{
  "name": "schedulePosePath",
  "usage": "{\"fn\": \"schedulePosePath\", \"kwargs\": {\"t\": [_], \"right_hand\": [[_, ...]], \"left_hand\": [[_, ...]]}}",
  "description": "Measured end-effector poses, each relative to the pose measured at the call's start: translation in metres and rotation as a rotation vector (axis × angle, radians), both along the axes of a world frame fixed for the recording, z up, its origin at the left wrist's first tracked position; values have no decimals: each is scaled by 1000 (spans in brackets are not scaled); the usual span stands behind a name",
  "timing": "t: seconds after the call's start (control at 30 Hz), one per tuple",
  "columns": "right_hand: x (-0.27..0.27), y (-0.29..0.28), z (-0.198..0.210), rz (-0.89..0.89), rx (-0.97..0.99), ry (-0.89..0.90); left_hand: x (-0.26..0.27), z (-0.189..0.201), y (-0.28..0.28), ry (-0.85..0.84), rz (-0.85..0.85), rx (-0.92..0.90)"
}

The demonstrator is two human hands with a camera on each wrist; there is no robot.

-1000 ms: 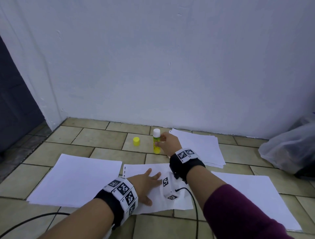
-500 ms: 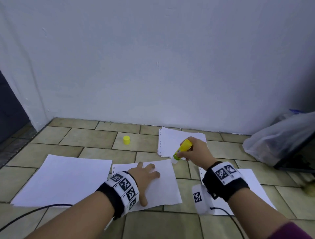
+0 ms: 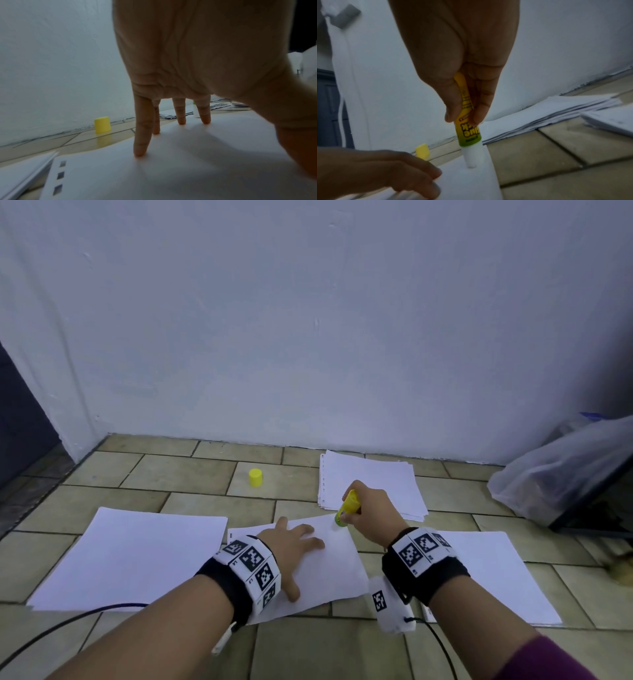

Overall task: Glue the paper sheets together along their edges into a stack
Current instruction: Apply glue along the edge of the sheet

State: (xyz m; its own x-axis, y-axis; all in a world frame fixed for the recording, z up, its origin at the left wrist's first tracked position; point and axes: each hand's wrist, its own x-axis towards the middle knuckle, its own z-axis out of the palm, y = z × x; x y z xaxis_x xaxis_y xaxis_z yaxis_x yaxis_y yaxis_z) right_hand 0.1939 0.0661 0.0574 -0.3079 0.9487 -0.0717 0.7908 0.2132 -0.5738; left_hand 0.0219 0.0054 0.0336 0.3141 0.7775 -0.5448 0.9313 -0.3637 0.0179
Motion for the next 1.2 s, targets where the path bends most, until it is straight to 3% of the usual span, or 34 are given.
{"fn": "schedulePosePath", "kwargs": {"t": [0.13, 0.53, 0.73, 0.83, 1.2], "right_hand": [[12, -20, 8, 94, -34, -128], [42, -57, 21, 240, -117, -250], [52, -43, 30, 5, 10, 110], [51, -37, 30, -58, 32, 222], [10, -10, 9, -93, 9, 236]], "left_hand": [[0, 3, 2, 29, -26, -12], [-1, 11, 2, 109, -88, 17], [-8, 10, -11, 63, -92, 163], [-12, 3, -18, -78, -94, 159], [-10, 3, -17, -55, 58, 134]]}}
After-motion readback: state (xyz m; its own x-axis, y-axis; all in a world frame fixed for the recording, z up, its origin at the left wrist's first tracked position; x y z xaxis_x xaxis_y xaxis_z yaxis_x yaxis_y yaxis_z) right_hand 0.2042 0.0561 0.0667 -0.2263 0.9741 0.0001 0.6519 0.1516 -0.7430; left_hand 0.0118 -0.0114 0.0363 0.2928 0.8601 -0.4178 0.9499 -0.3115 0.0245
